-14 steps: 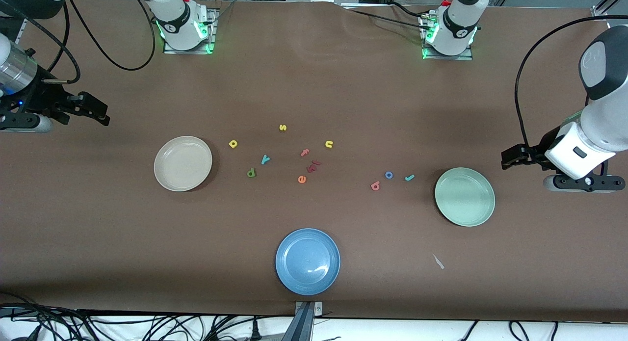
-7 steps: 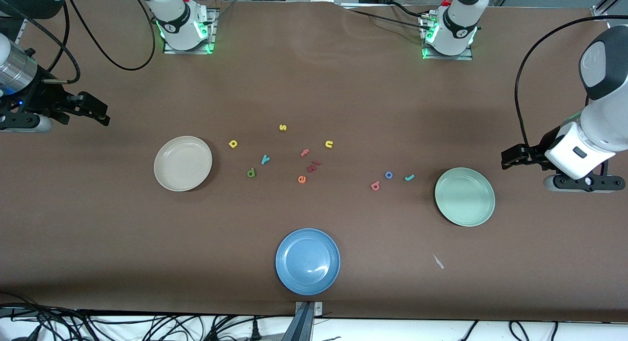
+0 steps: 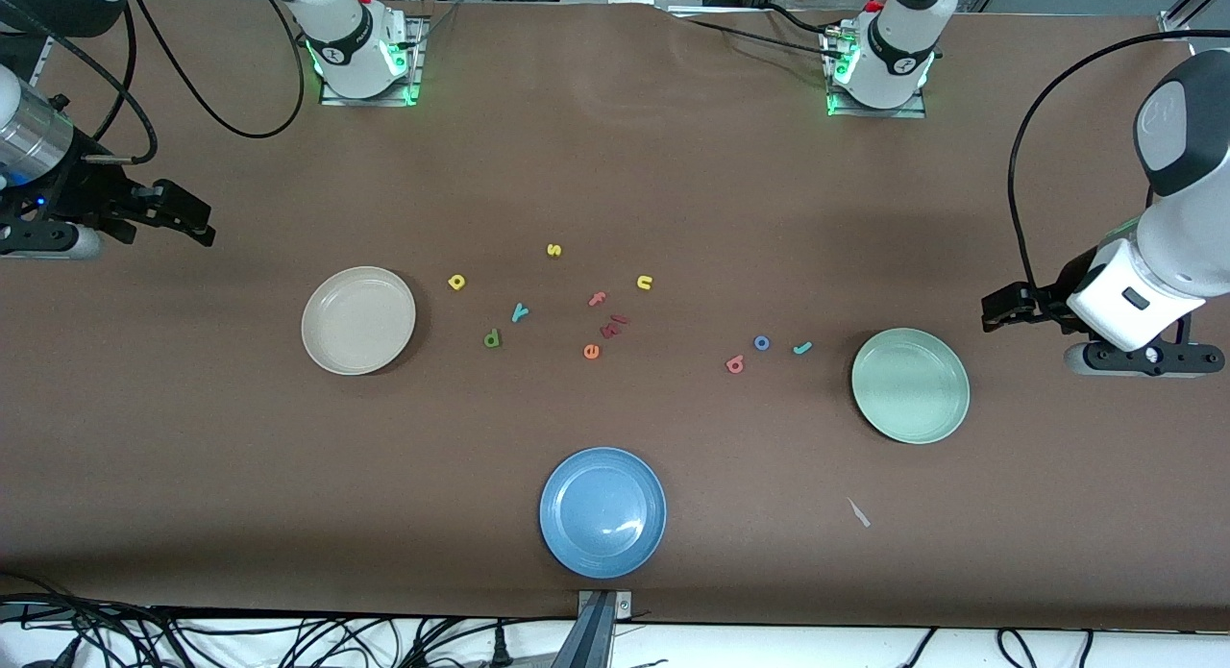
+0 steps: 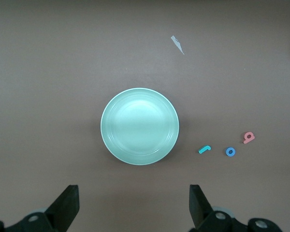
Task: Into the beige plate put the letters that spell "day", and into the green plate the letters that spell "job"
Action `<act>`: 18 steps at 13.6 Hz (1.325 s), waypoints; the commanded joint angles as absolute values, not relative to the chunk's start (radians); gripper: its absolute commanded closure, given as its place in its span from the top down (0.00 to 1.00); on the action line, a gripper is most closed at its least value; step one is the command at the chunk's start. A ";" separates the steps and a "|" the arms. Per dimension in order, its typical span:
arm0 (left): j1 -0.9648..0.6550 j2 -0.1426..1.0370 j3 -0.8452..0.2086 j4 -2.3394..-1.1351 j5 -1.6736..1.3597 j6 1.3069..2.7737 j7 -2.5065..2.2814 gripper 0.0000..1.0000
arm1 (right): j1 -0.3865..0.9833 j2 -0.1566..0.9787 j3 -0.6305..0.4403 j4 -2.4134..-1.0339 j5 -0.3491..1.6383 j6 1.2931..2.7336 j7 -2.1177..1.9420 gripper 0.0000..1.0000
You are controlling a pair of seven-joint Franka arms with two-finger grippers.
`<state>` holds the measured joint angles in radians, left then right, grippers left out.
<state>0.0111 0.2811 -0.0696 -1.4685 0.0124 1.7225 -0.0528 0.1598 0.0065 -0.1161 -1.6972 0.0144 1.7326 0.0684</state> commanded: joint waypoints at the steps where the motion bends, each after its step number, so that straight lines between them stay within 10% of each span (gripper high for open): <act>1: 0.011 0.264 -0.067 -1.482 -0.020 1.721 -0.031 1.00 | 0.164 -0.005 -0.115 -1.697 -0.003 1.718 0.071 1.00; 18: 0.003 0.262 -0.066 -1.482 -0.018 1.721 -0.031 1.00 | 0.173 0.029 -0.112 -1.703 -0.006 1.736 0.116 1.00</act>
<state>0.0060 0.2811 -0.0728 -1.4685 0.0124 1.7225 -0.0528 0.1610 0.0113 -0.1148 -1.6981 0.0133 1.7320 0.0825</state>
